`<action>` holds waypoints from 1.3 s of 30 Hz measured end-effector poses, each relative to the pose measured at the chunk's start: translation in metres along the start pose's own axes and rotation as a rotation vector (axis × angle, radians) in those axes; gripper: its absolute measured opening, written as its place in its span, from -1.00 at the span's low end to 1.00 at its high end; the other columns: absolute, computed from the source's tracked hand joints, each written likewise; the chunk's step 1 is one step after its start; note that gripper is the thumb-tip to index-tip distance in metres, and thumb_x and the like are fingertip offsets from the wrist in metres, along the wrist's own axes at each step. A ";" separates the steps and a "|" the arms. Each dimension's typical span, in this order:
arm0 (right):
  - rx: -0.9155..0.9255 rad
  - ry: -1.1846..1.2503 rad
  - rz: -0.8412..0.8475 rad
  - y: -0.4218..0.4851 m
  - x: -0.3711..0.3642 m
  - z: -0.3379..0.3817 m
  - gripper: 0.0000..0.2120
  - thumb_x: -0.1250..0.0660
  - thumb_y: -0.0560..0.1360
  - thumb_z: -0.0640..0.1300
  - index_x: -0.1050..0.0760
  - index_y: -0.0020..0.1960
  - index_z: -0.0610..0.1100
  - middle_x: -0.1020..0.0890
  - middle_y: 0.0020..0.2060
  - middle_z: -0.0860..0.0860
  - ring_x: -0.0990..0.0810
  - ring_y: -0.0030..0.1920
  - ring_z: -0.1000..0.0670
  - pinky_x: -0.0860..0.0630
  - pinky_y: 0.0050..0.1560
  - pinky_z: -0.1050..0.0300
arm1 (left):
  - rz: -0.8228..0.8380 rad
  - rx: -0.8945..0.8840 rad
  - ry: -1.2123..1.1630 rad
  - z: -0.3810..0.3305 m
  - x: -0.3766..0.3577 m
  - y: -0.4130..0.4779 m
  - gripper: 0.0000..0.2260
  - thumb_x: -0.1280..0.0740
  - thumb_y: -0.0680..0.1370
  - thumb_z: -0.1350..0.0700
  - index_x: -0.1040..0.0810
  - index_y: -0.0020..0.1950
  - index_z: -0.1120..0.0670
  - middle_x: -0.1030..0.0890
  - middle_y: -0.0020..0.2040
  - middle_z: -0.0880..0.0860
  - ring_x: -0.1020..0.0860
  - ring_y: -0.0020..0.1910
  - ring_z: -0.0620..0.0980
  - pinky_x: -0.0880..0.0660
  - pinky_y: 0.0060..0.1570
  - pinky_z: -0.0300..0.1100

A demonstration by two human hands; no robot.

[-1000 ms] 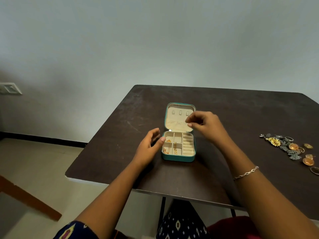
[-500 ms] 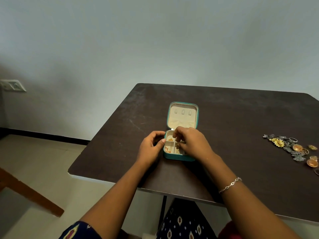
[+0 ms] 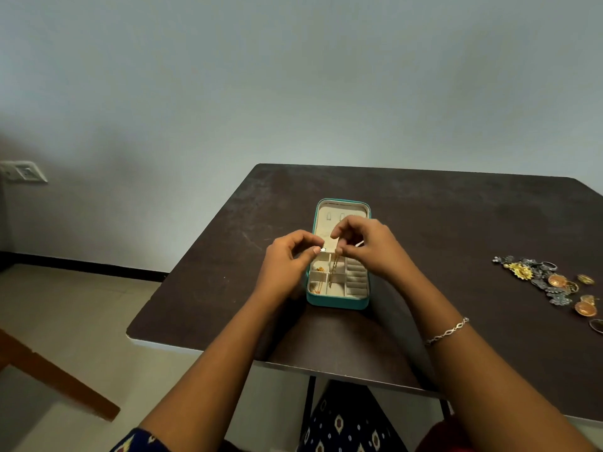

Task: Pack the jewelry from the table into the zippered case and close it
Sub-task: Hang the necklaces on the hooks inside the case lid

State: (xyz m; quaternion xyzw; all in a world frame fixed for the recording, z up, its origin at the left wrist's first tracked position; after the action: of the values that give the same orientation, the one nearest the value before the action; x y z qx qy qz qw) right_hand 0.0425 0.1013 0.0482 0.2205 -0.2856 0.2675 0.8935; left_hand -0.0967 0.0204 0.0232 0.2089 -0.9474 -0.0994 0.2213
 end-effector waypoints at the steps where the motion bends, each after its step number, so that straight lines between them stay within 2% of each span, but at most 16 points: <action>1: 0.000 0.036 0.009 0.001 0.004 0.002 -0.80 -0.37 0.39 -0.35 -0.52 -0.12 -0.06 -0.58 -0.35 0.09 -0.57 -0.26 0.12 -0.57 -0.01 0.04 | 0.038 0.009 -0.005 -0.003 -0.002 0.001 -0.88 -0.33 0.49 0.24 -0.60 -0.05 0.06 -0.64 -0.05 0.00 -0.58 0.00 -0.10 -0.53 0.04 -0.19; 5: 0.004 0.202 0.039 0.002 0.016 0.009 -0.81 -0.35 0.40 -0.38 -0.52 -0.10 -0.12 -0.58 -0.34 0.00 -0.58 -0.24 0.05 -0.55 -0.03 0.02 | 0.122 0.026 -0.025 -0.014 -0.012 0.003 -0.87 -0.43 0.42 0.19 -0.59 -0.06 0.10 -0.65 -0.07 0.05 -0.61 -0.02 -0.05 -0.54 0.06 -0.11; 7: 0.008 0.239 0.045 0.001 0.020 0.013 -0.80 -0.33 0.40 -0.39 -0.51 -0.10 -0.11 -0.57 -0.34 -0.03 -0.56 -0.26 0.04 -0.54 -0.13 0.12 | 0.107 0.019 -0.029 -0.020 -0.015 0.005 -0.86 -0.45 0.40 0.18 -0.58 -0.09 0.13 -0.65 -0.10 0.06 -0.61 -0.06 -0.03 -0.54 0.01 -0.14; 10: 0.015 0.288 0.062 0.001 0.024 0.018 -0.80 -0.31 0.42 -0.40 -0.50 -0.10 -0.13 -0.55 -0.36 -0.02 -0.52 -0.30 0.07 -0.46 -0.28 0.27 | 0.091 -0.007 -0.020 -0.027 -0.016 0.007 -0.90 -0.45 0.40 0.19 -0.57 -0.13 0.14 -0.64 -0.16 0.09 -0.62 -0.11 0.01 -0.57 -0.01 -0.08; 14: 0.007 0.342 0.073 0.000 0.027 0.019 -0.83 -0.30 0.45 -0.37 -0.51 -0.06 -0.14 -0.55 -0.33 -0.04 -0.54 -0.32 0.13 -0.45 -0.34 0.36 | 0.083 -0.031 -0.051 -0.032 -0.012 0.009 -0.98 -0.39 0.44 0.25 -0.57 -0.16 0.16 -0.64 -0.22 0.07 -0.62 -0.15 0.00 -0.57 0.00 -0.05; 18: -0.010 0.385 0.078 -0.001 0.030 0.018 -0.86 -0.30 0.47 -0.33 -0.51 -0.03 -0.14 -0.56 -0.29 -0.07 -0.60 -0.30 0.13 -0.48 -0.29 0.32 | 0.072 -0.018 -0.124 -0.035 -0.005 0.010 -0.94 -0.36 0.47 0.24 -0.55 -0.19 0.11 -0.63 -0.25 0.03 -0.61 -0.23 -0.11 -0.54 -0.17 -0.26; 21: -0.023 0.415 0.093 -0.003 0.031 0.017 -0.87 -0.30 0.47 -0.33 -0.51 -0.03 -0.15 -0.55 -0.33 -0.06 -0.57 -0.37 0.13 -0.48 -0.31 0.29 | 0.078 -0.005 -0.169 -0.039 -0.002 0.011 -0.94 -0.33 0.49 0.25 -0.53 -0.17 0.13 -0.62 -0.27 0.05 -0.60 -0.32 -0.21 -0.47 -0.33 -0.42; 23: -0.031 0.410 0.108 -0.003 0.031 0.015 -0.88 -0.31 0.46 -0.33 -0.53 -0.03 -0.18 -0.53 -0.34 -0.06 -0.50 -0.42 0.14 -0.45 -0.35 0.30 | 0.059 -0.008 -0.185 -0.040 0.001 0.012 -0.95 -0.32 0.50 0.24 -0.52 -0.16 0.14 -0.62 -0.27 0.06 -0.59 -0.34 -0.23 -0.47 -0.34 -0.42; 26: -0.063 0.396 0.129 -0.005 0.032 0.011 -0.90 -0.31 0.46 -0.34 -0.57 -0.07 -0.22 -0.58 -0.25 -0.11 -0.45 -0.36 0.09 -0.42 -0.36 0.33 | 0.007 -0.011 -0.210 -0.040 0.007 0.013 -0.93 -0.32 0.50 0.23 -0.52 -0.18 0.11 -0.62 -0.28 0.06 -0.58 -0.34 -0.22 -0.47 -0.33 -0.40; 33: -0.143 0.414 0.100 -0.008 0.038 -0.010 -0.92 -0.31 0.46 -0.34 -0.58 -0.11 -0.26 -0.64 -0.22 -0.03 -0.53 -0.35 0.16 -0.46 -0.35 0.35 | -0.125 0.035 -0.271 -0.039 0.023 0.015 -0.91 -0.28 0.54 0.22 -0.48 -0.17 0.09 -0.58 -0.32 0.05 -0.59 -0.29 -0.06 -0.53 -0.21 -0.19; 36: -0.160 0.417 0.092 -0.009 0.041 -0.019 -0.91 -0.31 0.45 -0.35 -0.58 -0.12 -0.25 -0.63 -0.23 -0.03 -0.54 -0.38 0.18 -0.46 -0.32 0.32 | -0.182 0.051 -0.313 -0.038 0.030 0.017 -0.90 -0.26 0.55 0.22 -0.46 -0.17 0.09 -0.56 -0.36 0.05 -0.60 -0.38 -0.11 -0.54 -0.34 -0.25; 39: -0.181 0.437 0.079 -0.010 0.045 -0.027 -0.90 -0.31 0.44 -0.36 -0.58 -0.14 -0.22 -0.64 -0.25 -0.05 -0.54 -0.35 0.11 -0.50 -0.30 0.29 | -0.243 0.070 -0.338 -0.037 0.037 0.019 -0.91 -0.23 0.56 0.22 -0.44 -0.14 0.10 -0.53 -0.36 0.08 -0.59 -0.46 -0.16 -0.51 -0.46 -0.32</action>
State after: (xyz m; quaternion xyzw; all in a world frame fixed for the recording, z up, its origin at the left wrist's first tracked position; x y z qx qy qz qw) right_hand 0.0907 0.1245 0.0541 0.0648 -0.1166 0.3171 0.9390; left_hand -0.1161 0.0174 0.0748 0.3097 -0.9417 -0.1259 0.0380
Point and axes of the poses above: each hand's wrist, its own y-axis towards the middle knuckle, its own x-axis out of the back of the hand, z = x × y, the point moved 1 cm from there along y, towards the middle knuckle
